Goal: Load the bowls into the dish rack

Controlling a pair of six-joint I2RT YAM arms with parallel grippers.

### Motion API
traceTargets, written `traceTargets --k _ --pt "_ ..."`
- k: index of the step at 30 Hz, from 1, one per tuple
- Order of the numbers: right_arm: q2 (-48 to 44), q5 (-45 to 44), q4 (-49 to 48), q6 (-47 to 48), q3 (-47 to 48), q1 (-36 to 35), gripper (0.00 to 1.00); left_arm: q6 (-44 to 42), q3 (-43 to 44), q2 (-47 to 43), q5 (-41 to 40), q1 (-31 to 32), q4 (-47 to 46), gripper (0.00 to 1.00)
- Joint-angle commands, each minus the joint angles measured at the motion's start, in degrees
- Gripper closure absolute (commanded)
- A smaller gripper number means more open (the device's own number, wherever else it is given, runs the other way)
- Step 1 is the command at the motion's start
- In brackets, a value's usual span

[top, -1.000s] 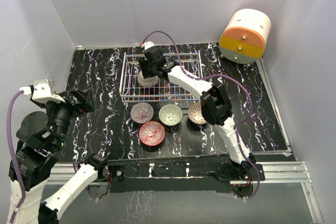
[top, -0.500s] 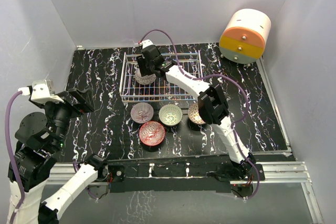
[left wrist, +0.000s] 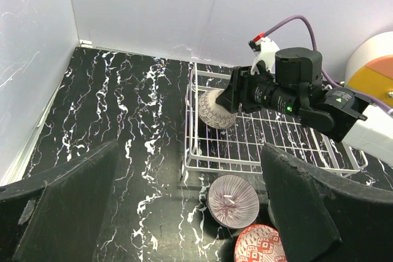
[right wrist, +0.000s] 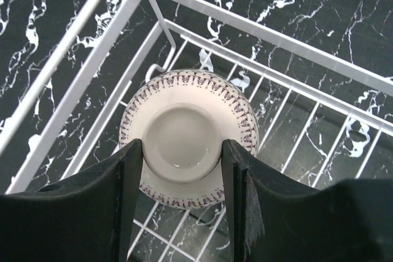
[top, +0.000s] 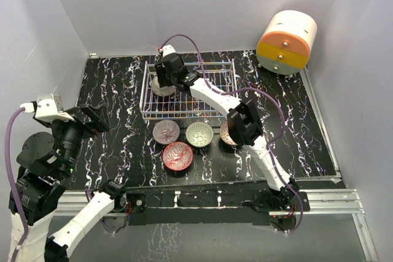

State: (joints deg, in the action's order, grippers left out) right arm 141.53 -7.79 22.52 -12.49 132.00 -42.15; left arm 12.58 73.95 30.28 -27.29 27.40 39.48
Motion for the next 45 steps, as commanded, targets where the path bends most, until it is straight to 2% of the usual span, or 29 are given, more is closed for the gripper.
traceTargets --k 1,10,18,25,30,34,45 --pt "1.05 -1.81 -7.94 -0.77 5.37 -0.40 0.60 -0.76 1.01 -0.92 -0.90 0.18 0.06 0.03" --pt "1.74 -5.21 -12.52 -0.99 3.96 -0.55 0.59 -0.62 0.58 -1.28 -1.19 0.19 0.28 0.03" --pt "2.66 -4.78 -13.68 -1.11 4.58 -0.55 0.53 -0.76 0.92 -1.53 -1.70 0.20 0.79 0.03" --pt "3.21 -4.95 -13.19 -1.32 4.32 -0.55 0.40 -0.71 0.86 -1.80 -1.85 0.20 0.78 0.03" --pt "3.19 -4.30 -13.47 -1.32 4.40 -0.55 0.23 -0.67 0.93 -1.89 -2.05 0.20 0.95 0.03" --pt "2.09 -3.58 -13.85 -1.40 3.83 -0.53 0.02 -0.71 1.08 -1.89 -2.15 0.16 1.03 0.03" --pt "-10.39 -7.02 -14.79 -1.51 -7.06 -0.45 0.01 -0.80 1.91 -0.68 -2.33 0.20 1.03 0.03"
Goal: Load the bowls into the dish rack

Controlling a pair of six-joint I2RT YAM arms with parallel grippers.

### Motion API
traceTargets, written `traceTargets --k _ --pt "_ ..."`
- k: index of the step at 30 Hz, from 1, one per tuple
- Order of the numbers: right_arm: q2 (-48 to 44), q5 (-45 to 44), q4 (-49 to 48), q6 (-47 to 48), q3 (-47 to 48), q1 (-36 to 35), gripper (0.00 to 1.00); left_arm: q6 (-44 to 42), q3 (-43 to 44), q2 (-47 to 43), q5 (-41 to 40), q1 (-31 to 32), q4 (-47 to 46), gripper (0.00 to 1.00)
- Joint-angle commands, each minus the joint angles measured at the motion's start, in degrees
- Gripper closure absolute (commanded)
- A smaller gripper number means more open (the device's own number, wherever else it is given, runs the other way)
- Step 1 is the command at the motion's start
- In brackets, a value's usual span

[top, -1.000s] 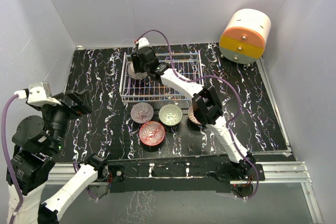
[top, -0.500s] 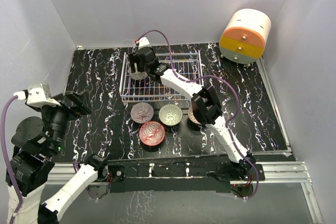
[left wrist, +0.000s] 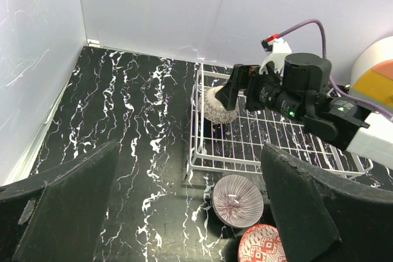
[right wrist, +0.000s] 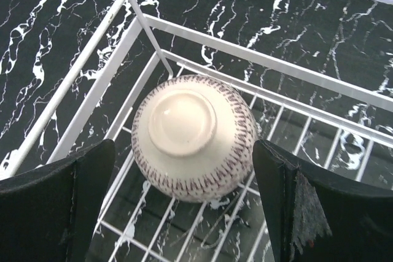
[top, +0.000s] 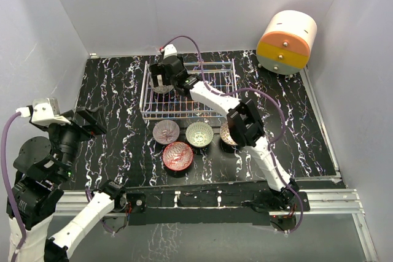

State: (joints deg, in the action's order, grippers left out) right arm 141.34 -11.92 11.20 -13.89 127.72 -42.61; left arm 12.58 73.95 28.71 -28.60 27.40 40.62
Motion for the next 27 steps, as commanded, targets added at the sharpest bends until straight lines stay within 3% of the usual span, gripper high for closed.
traceTargets --k 1,6,17,23,27 --pt "-11.84 -3.50 -2.44 0.03 -3.95 -0.01 0.01 -0.80 2.09 1.17 -0.95 0.20 -0.10 0.03" --pt "-21.98 -5.31 4.60 0.73 -12.57 -0.10 0.01 -0.09 2.39 3.48 -0.66 0.20 -0.08 0.03" --pt "-51.91 -8.57 21.64 -2.25 -46.56 -5.18 0.01 -0.40 -1.03 7.13 3.49 0.20 -5.05 0.03" --pt "-65.40 -16.48 39.53 -12.29 -52.75 -8.97 0.03 0.26 -3.72 9.00 5.19 0.20 -9.11 0.03" --pt "-68.42 -14.99 44.98 -15.51 -57.63 -8.98 0.05 1.38 -5.67 10.25 8.22 0.20 -12.44 0.03"
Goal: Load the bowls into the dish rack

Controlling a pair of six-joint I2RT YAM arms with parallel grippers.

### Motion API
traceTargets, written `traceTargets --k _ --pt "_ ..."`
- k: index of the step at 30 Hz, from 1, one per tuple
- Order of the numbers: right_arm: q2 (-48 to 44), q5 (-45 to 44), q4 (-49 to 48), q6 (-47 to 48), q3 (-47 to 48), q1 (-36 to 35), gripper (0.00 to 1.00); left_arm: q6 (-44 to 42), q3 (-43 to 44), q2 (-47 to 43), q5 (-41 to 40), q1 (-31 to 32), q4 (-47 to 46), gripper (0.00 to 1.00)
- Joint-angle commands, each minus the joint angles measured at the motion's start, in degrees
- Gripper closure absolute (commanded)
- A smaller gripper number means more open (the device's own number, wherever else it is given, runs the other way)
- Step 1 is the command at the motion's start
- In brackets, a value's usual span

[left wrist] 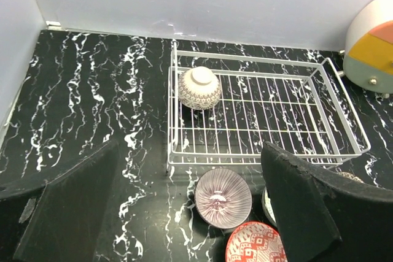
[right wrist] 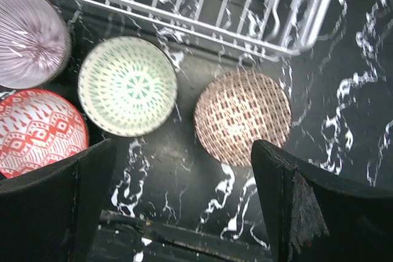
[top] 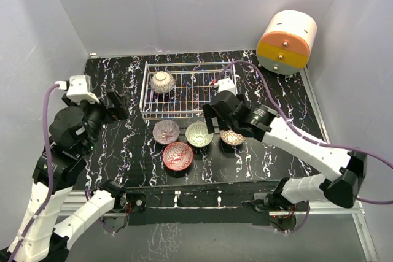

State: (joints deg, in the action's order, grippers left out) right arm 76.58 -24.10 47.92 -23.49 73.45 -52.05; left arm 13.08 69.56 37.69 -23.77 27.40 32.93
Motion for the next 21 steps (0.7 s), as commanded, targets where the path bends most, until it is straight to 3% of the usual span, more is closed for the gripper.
traceTargets --k 1,10,14,21 --pt "-3.95 -2.04 7.95 -6.29 -5.00 0.46 0.06 1.01 -1.42 1.76 3.84 0.18 -5.08 0.03" --pt "3.03 -1.51 0.86 -7.01 -13.49 0.48 0.10 1.59 -1.53 1.57 4.07 0.22 -3.99 0.03" --pt "5.32 -3.02 -3.07 -4.04 -13.64 0.61 0.19 1.64 -1.87 0.42 3.25 0.20 -3.16 0.03" --pt "7.44 -0.49 -9.93 1.73 -15.60 4.33 0.24 1.38 -1.99 0.27 2.52 0.20 -2.44 0.03"
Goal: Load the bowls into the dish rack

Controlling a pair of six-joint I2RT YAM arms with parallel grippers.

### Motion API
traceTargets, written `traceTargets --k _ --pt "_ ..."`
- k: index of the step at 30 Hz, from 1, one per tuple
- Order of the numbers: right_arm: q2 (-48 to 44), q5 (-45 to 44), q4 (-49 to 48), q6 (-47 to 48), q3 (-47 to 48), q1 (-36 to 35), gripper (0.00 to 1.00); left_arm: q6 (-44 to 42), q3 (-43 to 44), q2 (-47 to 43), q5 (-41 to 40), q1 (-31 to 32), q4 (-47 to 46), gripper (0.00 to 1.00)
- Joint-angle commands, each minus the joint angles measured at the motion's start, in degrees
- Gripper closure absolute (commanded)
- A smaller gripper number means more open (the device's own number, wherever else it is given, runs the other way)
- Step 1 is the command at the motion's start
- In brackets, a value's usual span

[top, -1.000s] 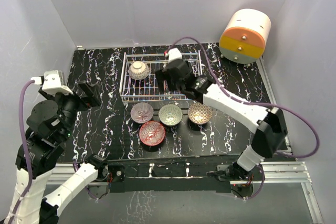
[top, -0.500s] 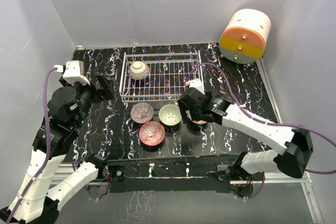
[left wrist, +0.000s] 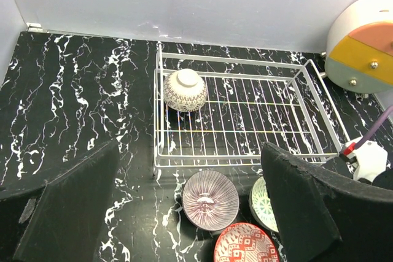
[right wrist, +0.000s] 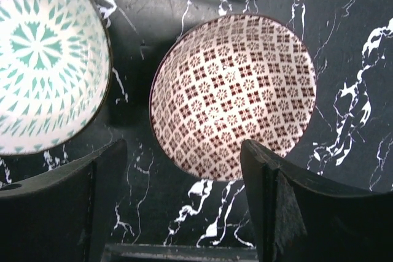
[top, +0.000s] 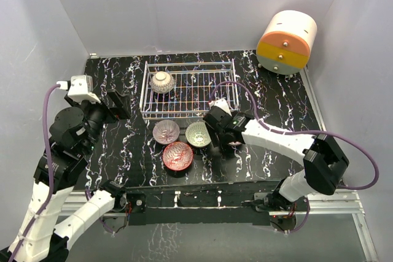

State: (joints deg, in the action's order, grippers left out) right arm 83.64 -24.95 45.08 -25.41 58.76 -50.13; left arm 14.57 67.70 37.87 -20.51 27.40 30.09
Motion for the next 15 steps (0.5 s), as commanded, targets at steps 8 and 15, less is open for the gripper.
traceTargets --k 8,15 --pt "-0.15 7.28 -11.86 5.08 -5.05 6.05 0.38 -0.67 -0.28 0.51 -1.45 0.20 0.12 0.03" --pt "0.67 8.88 -12.81 4.18 -7.09 6.05 0.51 -0.59 -1.14 0.90 -1.31 0.20 -0.46 0.03"
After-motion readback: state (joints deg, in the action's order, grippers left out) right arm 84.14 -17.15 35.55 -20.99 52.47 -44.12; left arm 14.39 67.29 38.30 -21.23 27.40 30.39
